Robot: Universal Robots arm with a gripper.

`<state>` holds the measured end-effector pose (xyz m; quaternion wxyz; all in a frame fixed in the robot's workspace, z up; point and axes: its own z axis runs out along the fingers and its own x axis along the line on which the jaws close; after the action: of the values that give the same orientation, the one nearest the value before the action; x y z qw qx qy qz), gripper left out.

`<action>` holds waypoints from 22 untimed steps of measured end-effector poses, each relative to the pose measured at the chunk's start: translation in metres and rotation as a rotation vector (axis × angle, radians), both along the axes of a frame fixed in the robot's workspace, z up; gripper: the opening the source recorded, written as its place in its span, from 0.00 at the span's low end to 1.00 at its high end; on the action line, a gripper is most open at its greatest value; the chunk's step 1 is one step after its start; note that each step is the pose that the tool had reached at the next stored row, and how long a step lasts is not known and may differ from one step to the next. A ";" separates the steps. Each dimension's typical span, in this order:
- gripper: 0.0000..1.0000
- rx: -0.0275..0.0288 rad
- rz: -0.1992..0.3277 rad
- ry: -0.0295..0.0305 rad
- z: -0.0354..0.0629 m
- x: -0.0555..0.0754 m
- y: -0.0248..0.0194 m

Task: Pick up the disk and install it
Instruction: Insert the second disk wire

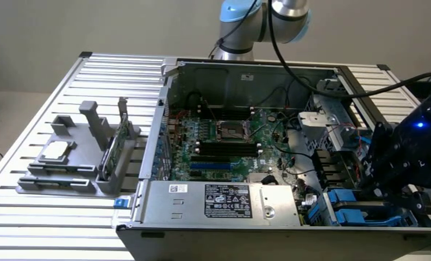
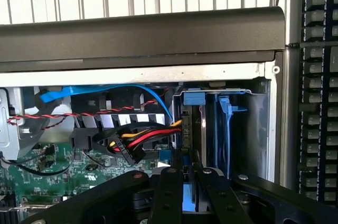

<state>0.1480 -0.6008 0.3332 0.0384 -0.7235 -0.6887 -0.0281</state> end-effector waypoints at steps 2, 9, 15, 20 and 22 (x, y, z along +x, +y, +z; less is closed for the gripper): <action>0.25 0.0021 0.000 0.0000 0.0007 0.000 -0.0009; 0.25 0.0051 0.000 0.0002 0.0155 -0.009 -0.0018; 0.25 0.0051 0.000 0.0003 0.0222 -0.023 -0.0017; 0.23 0.0051 0.000 0.0004 0.0248 -0.028 -0.0009; 0.16 0.0053 0.000 0.0004 0.0248 -0.028 -0.0009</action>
<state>0.1202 -0.6017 0.3580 0.0404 -0.7233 -0.6887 -0.0298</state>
